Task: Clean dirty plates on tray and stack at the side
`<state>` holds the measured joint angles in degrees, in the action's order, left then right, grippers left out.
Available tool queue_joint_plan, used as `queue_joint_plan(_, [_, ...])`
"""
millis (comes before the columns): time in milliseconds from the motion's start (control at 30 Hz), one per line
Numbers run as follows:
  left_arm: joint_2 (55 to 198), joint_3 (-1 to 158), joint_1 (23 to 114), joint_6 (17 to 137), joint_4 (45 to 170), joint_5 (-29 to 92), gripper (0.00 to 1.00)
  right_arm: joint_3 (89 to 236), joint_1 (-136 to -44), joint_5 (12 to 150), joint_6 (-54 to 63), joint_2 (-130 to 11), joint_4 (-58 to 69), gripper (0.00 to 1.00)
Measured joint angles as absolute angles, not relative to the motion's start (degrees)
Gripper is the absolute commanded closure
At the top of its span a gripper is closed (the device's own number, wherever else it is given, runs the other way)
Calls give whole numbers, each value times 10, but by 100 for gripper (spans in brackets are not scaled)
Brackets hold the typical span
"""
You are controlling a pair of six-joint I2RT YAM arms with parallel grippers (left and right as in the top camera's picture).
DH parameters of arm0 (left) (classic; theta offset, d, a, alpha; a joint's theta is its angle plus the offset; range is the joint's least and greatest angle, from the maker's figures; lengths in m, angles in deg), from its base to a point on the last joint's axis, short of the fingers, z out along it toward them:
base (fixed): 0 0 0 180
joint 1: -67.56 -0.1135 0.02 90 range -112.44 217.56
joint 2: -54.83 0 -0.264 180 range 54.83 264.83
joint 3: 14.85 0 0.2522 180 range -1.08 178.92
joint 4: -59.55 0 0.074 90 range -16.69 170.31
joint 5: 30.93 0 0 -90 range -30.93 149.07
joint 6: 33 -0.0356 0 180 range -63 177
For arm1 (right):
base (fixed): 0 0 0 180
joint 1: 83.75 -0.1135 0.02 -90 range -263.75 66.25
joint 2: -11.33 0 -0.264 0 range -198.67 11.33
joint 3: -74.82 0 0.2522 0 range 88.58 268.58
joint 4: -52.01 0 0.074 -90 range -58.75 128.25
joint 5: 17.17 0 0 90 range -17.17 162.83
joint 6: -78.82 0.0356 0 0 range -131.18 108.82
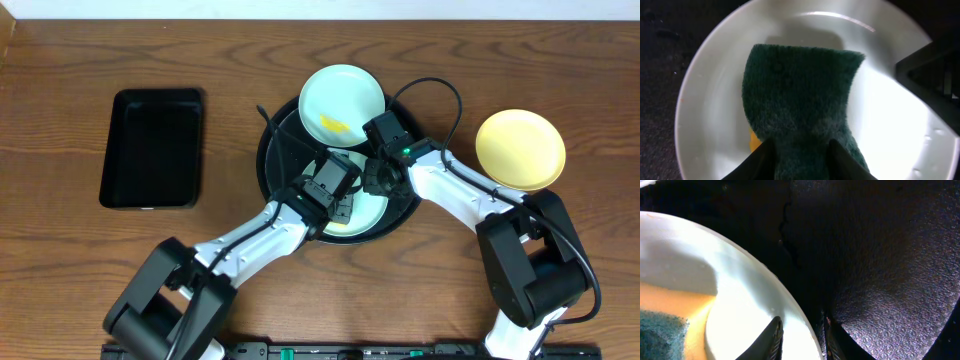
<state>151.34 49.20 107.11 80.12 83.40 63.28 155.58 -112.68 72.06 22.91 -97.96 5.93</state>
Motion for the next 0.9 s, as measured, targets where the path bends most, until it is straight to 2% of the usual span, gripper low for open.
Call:
queue_joint_plan(133, [1535, 496, 1071, 805, 829, 638, 68, 1556, -1127, 720, 229, -980, 59, 74])
queue_joint_plan(200, [1540, 498, 1071, 808, 829, 638, 73, 1556, -1127, 720, 229, -980, 59, 74])
queue_joint_plan(333, [1540, 498, 1072, 811, 827, 637, 92, 1556, -1127, 720, 229, -980, 59, 75])
queue_joint_plan(733, [1532, 498, 1074, 854, 830, 635, 93, 1556, -1127, 720, 229, -980, 59, 76])
queue_joint_plan(900, [1532, 498, 1074, 901, 835, 635, 93, 1556, -1126, 720, 229, -980, 59, 80])
